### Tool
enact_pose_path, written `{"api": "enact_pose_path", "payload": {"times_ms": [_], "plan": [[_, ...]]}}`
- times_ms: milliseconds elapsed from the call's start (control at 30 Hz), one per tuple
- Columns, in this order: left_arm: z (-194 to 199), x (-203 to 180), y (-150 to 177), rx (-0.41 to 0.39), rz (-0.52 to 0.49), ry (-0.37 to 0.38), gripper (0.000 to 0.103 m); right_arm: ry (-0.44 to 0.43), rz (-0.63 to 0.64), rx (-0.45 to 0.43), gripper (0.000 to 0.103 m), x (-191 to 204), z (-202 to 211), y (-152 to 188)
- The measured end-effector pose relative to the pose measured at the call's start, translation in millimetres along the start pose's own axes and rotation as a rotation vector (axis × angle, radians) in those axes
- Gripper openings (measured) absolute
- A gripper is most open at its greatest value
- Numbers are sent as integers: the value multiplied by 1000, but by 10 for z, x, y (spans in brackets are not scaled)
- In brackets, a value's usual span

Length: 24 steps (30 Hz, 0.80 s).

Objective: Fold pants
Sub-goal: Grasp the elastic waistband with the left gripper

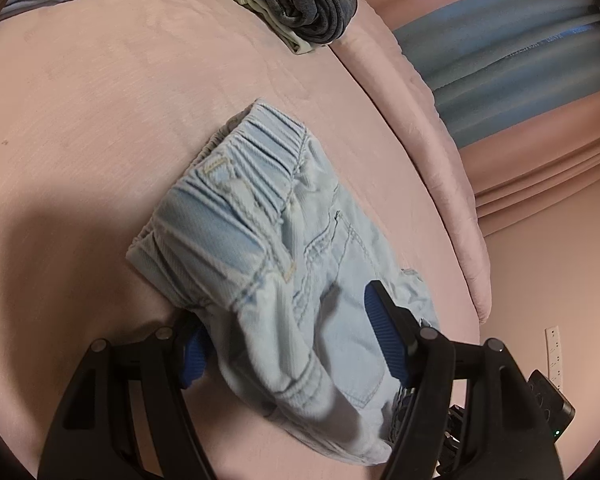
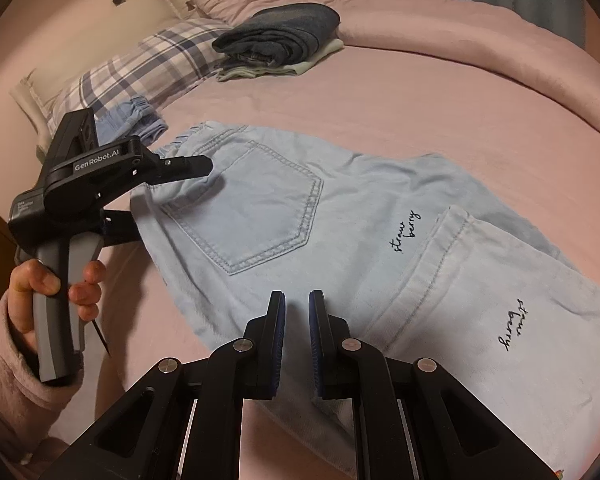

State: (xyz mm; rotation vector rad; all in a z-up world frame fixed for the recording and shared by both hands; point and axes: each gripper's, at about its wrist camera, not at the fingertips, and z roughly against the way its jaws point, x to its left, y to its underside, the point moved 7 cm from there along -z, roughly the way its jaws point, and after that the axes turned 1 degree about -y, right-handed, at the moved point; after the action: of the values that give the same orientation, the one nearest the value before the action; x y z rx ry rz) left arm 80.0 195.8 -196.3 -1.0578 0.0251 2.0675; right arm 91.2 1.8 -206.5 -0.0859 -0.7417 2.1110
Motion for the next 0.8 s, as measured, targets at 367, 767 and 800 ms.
{"api": "enact_pose_path", "payload": {"times_ms": [367, 767, 800], "plan": [[80, 106, 43, 1, -8, -54, 44, 5, -21, 6, 11, -4, -97, -82], [132, -4, 80, -21, -142, -128, 34, 0, -73, 10, 11, -45, -121, -71], [140, -20, 81, -26, -153, -133, 32, -1, -80, 9, 11, -52, -127, -74]]}}
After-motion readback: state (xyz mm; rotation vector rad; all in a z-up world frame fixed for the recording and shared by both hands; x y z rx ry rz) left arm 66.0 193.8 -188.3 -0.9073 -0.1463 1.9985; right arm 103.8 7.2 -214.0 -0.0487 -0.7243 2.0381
